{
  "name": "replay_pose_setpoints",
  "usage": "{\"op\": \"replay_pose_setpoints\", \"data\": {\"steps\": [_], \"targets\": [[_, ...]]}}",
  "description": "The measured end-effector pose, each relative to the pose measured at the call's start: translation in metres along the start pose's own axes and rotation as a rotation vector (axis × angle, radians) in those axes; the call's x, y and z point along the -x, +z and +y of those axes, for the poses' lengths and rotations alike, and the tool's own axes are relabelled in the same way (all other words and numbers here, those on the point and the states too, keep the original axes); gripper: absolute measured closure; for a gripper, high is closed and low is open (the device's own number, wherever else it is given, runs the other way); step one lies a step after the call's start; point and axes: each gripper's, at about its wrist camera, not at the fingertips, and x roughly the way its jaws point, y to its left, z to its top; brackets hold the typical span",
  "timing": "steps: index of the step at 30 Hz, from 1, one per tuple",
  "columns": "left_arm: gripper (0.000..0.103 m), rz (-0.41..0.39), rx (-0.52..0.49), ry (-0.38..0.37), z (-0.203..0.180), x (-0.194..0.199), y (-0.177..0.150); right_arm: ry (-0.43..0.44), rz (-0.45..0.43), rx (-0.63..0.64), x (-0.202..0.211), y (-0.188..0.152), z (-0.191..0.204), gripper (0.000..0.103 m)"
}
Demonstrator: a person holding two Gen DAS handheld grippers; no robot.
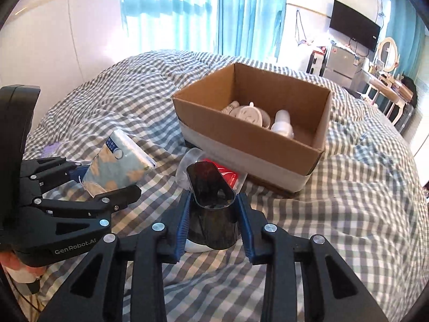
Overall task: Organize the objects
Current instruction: 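Carry the tissue packet with the left tool while the right tool carries the black case to the box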
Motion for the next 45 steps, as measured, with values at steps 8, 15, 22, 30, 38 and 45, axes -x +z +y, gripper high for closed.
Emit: {"op": "replay_pose_setpoints", "data": {"steps": [8, 15, 22, 30, 38, 45], "targets": [[0.052, -0.064, -0.004, -0.001, -0.008, 0.035, 0.011, -0.055, -0.066, 0.016, 0.039, 0.011, 0.005, 0.072], [0.052, -0.15, -0.017, 0.0, -0.016, 0.069, 0.032, -0.096, -0.138, 0.012, 0.079, 0.027, 0.003, 0.072], [0.052, -0.218, -0.038, 0.0, -0.024, 0.093, 0.061, -0.133, -0.207, 0.032, 0.111, 0.049, 0.001, 0.072], [0.052, -0.309, -0.011, 0.008, -0.026, 0.107, 0.109, -0.159, -0.26, 0.062, 0.121, 0.093, -0.008, 0.073], [0.052, -0.298, 0.011, -0.009, -0.016, 0.076, 0.166, -0.162, -0.274, 0.051, 0.097, 0.145, -0.027, 0.074], [0.052, -0.245, -0.029, -0.004, -0.019, 0.027, 0.198, -0.15, -0.24, 0.024, 0.049, 0.184, -0.053, 0.074]]}}
